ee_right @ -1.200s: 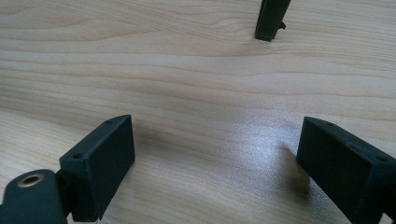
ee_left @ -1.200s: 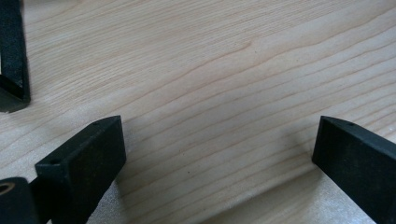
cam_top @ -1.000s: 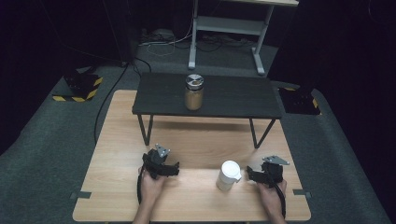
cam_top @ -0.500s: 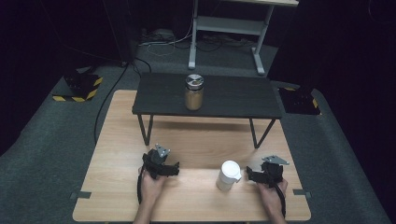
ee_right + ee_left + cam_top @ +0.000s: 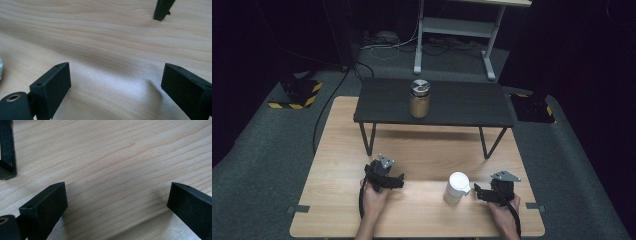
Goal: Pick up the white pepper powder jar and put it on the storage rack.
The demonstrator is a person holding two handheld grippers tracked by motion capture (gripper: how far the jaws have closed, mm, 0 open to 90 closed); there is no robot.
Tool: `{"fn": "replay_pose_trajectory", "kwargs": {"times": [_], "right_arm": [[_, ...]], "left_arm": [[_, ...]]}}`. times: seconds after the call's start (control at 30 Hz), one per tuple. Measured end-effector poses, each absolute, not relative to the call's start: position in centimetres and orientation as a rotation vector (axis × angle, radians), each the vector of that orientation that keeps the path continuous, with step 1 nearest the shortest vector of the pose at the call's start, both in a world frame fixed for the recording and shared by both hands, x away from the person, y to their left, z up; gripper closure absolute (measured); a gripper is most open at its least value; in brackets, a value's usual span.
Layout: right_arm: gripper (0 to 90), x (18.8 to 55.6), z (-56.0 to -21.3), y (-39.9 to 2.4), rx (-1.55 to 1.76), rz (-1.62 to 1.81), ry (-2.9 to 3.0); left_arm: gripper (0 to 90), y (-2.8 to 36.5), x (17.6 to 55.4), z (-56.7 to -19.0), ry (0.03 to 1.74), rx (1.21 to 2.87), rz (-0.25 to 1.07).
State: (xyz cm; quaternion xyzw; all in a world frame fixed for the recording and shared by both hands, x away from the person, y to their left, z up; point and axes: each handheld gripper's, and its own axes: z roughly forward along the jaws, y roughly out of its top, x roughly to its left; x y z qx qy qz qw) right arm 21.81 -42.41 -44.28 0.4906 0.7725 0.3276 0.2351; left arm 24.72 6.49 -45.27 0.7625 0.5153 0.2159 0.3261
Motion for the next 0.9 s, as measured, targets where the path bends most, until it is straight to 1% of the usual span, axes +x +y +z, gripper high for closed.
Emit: {"fn": "replay_pose_trajectory", "kwargs": {"times": [0.37, 0.9], "right_arm": [[8.2, 19.9, -43.6, -44.6, 1.262, 1.008, 2.182], [8.4, 17.6, -43.3, -44.5, 1.044, 1.103, 2.346]], "left_arm": [[2.6, 6.5, 24.7, -45.3, 1.351, 1.998, 0.566], [2.6, 6.5, 24.7, -45.3, 1.351, 1.998, 0.566]]}}
